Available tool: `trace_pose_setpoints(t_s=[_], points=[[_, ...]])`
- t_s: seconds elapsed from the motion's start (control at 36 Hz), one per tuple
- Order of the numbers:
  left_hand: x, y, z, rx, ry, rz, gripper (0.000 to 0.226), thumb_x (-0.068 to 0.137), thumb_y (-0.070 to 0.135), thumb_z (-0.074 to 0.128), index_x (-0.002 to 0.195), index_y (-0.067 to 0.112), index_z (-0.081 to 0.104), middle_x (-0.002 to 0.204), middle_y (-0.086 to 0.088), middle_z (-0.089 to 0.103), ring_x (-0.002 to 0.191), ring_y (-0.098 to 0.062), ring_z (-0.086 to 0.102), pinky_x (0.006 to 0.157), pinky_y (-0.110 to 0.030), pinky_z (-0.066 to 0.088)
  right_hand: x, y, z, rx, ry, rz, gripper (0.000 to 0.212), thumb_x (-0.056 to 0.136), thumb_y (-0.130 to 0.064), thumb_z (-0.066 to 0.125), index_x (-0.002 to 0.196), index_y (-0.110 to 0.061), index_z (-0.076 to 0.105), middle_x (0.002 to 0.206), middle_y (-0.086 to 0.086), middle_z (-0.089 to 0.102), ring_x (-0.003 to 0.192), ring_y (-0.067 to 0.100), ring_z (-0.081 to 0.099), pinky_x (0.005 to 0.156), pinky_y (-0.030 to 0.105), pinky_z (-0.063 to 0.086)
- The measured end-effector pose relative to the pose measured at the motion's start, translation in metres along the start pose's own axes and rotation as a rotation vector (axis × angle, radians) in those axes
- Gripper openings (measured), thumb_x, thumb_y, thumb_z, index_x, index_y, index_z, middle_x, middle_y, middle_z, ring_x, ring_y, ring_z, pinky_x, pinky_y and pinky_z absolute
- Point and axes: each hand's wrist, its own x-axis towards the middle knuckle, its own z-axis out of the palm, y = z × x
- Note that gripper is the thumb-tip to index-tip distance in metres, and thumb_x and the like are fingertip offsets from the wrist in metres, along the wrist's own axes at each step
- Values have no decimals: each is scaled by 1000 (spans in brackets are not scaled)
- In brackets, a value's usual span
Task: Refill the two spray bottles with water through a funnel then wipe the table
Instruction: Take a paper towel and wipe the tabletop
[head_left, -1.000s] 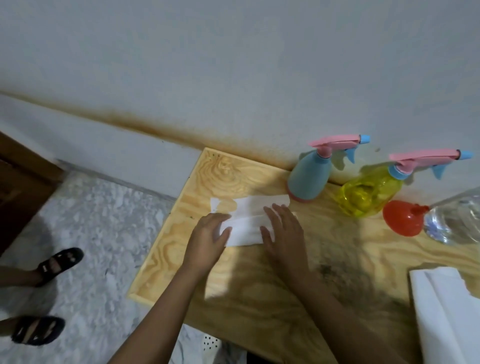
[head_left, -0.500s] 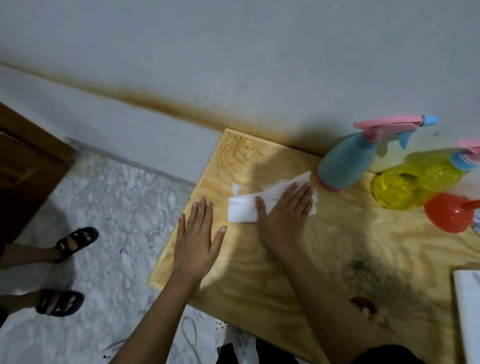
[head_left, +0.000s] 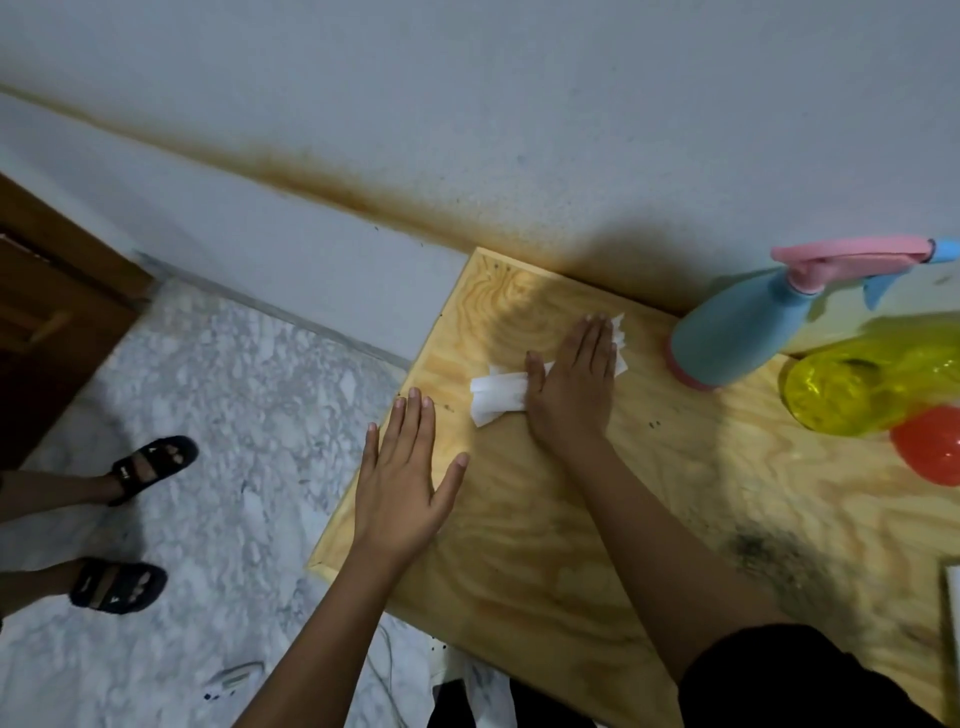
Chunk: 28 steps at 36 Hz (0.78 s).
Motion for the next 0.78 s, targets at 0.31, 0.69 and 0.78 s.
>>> trace_pose_setpoints(t_s=[0.31, 0.69, 0.78], points=[[2, -1, 0, 1, -16, -5, 72, 91, 62, 12, 150, 22, 0, 158, 8, -6, 144, -4, -12, 116, -30, -12, -17, -13, 8, -11, 51, 164, 81, 96, -48, 33, 145, 5, -3, 154, 28, -7, 145, 34, -10, 117, 39, -8], [3, -1, 1, 19, -12, -8, 72, 92, 61, 14, 150, 17, 6, 157, 5, 0, 144, -6, -5, 115, -30, -10, -5, -19, 12, 0, 35, 53, 64, 101, -32, 28, 146, 3, 0, 157, 20, -2, 146, 28, -5, 117, 35, -3], [3, -1, 1, 27, -12, -11, 73, 92, 61, 13, 149, 17, 5, 157, 5, 0, 144, -6, -5, 115, -30, -10, -1, -21, 11, -7, 6, 12, 65, 100, -34, 27, 146, 2, -1, 157, 19, -3, 146, 26, -6, 117, 34, -4]])
